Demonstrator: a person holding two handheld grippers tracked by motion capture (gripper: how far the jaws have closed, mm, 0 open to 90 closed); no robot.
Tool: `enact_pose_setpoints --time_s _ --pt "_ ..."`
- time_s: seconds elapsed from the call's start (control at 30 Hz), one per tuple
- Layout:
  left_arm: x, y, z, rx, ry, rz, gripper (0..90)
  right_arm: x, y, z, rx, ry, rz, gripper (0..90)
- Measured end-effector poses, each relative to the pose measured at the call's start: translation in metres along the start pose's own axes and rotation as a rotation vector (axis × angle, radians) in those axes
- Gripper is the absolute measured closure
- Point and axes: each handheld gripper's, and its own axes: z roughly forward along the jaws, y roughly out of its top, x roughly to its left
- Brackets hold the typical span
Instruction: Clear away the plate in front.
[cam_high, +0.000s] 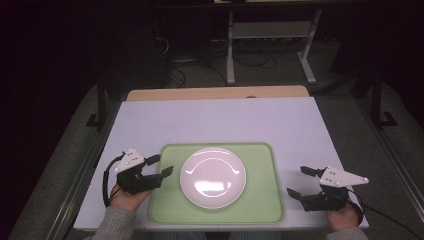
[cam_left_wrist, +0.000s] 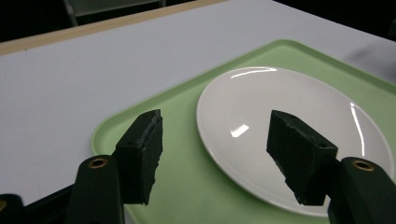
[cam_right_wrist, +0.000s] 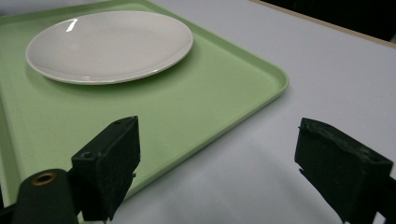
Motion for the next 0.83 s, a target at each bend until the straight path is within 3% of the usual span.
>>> enact_pose_setpoints --time_s 0.23,0.47,0.83 --pt "0.004 -0.012 -0.013 -0.029 0.037 0.061 31.7 0.0 0.0 0.0 0.005 -0.001 0.002 13.4" --pt "0.008 -0.024 -0.016 -0.049 0.062 0.052 29.1 -0.001 -0.001 0.002 0.021 -0.001 0.009 13.4" --pt "0.009 -0.034 -0.014 -0.06 0.059 0.032 27.9 -0.002 -0.001 0.003 0.036 0.008 0.008 13.4"
